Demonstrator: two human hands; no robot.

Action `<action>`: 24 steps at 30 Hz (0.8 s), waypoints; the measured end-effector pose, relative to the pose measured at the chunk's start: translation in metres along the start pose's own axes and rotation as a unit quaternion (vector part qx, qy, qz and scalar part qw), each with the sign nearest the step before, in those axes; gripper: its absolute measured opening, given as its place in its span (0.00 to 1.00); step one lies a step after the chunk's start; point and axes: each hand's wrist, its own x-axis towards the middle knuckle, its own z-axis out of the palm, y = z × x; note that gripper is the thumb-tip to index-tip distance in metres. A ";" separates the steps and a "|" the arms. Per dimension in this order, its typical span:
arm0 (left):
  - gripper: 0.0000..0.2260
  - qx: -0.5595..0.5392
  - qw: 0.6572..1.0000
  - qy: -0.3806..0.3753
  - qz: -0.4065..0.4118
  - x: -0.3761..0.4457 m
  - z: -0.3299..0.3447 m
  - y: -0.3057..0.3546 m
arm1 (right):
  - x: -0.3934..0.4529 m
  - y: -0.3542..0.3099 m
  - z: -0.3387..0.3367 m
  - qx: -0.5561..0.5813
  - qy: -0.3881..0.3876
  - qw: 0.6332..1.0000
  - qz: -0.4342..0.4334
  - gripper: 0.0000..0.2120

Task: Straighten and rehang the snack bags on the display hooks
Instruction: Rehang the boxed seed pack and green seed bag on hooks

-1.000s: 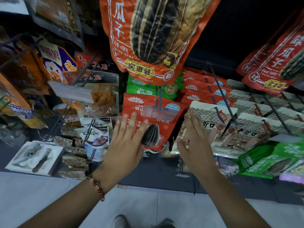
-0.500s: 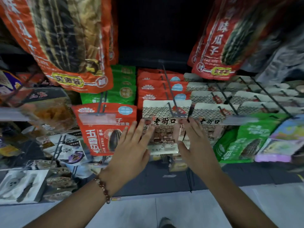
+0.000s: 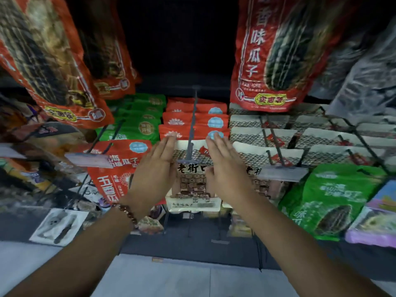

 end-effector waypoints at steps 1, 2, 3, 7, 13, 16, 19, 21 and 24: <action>0.31 -0.007 1.000 0.000 -0.003 0.000 0.000 0.002 | 0.004 0.003 0.001 -0.001 0.000 1.000 -0.009 0.34; 0.29 -0.011 1.000 0.001 -0.003 -0.001 0.000 0.004 | 0.008 0.006 0.003 0.003 0.002 1.000 -0.017 0.33; 0.26 -0.018 1.000 0.000 -0.006 -0.001 0.001 0.006 | 0.010 0.009 0.004 0.009 0.011 1.000 -0.027 0.31; 0.20 -0.073 0.995 0.003 -0.065 -0.003 0.004 0.015 | 0.012 0.015 0.010 0.068 0.036 0.996 -0.037 0.21; 0.15 -0.105 0.989 0.010 -0.105 -0.005 0.007 0.019 | 0.013 0.016 0.017 0.113 0.042 0.992 -0.024 0.13; 0.15 -0.115 0.986 0.016 -0.119 -0.008 0.011 0.018 | 0.010 0.015 0.015 0.114 0.032 0.993 -0.019 0.12; 0.15 -0.131 0.983 0.021 -0.130 -0.018 0.012 0.018 | 0.004 0.014 0.013 0.118 0.018 0.993 -0.018 0.13; 0.15 -0.152 0.980 0.021 -0.123 -0.025 0.011 0.015 | -0.001 0.012 0.010 0.130 0.017 0.991 -0.015 0.13; 0.12 -0.206 0.972 0.001 -0.109 -0.036 0.004 0.009 | -0.010 0.005 0.005 0.152 0.024 0.988 0.005 0.14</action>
